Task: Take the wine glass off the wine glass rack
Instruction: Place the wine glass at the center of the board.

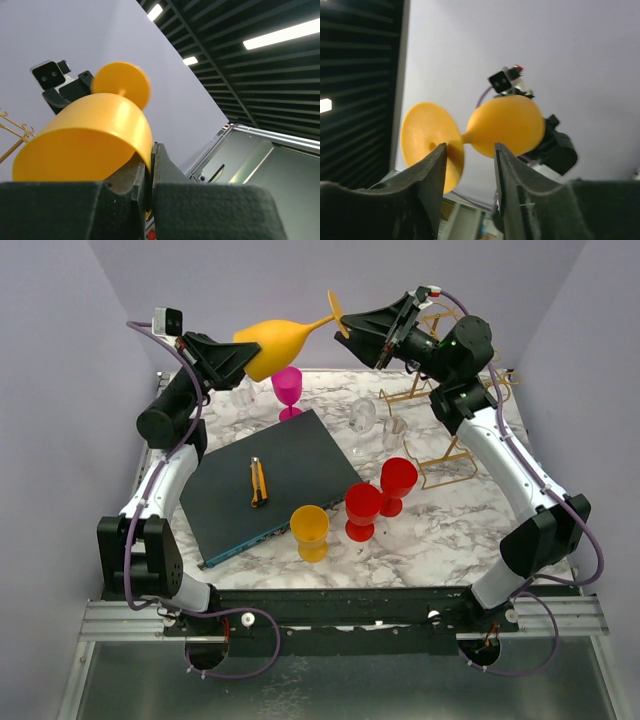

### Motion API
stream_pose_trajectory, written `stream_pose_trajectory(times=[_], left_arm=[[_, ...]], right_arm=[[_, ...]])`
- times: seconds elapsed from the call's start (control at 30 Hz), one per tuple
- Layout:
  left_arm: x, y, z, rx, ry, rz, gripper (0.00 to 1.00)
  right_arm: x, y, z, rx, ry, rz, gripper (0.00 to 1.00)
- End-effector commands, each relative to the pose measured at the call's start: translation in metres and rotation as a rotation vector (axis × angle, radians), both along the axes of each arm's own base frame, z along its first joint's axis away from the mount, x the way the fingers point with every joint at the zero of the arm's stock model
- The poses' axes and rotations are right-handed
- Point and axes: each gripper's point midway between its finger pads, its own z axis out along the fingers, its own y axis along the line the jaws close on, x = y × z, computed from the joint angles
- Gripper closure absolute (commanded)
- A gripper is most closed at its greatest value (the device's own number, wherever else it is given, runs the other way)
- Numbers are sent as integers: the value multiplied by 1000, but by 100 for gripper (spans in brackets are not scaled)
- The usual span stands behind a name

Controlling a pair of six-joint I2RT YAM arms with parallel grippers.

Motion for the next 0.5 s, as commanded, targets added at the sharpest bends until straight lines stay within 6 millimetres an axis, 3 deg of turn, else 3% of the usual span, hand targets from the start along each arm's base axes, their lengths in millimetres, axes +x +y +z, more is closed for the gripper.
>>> stream_pose_trajectory(times=[0.0, 0.1, 0.13, 0.17, 0.33, 0.47], left_arm=[[-17, -4, 12, 58, -67, 42, 100], [-17, -7, 12, 108, -58, 70, 100], [-17, -7, 12, 123, -59, 88, 100], [-15, -7, 11, 142, -47, 106, 100], [-1, 0, -1, 221, 53, 229, 100], [19, 21, -13, 362, 157, 433, 100]], right_arm=[[-15, 0, -5, -80, -65, -19, 41], [-12, -5, -13, -136, -64, -79, 21], [-11, -7, -17, -164, -66, -111, 7], [-9, -10, -21, -193, -58, -144, 0], [-8, -42, -39, -348, -57, -357, 0], [-19, -72, -42, -461, -103, -500, 0]])
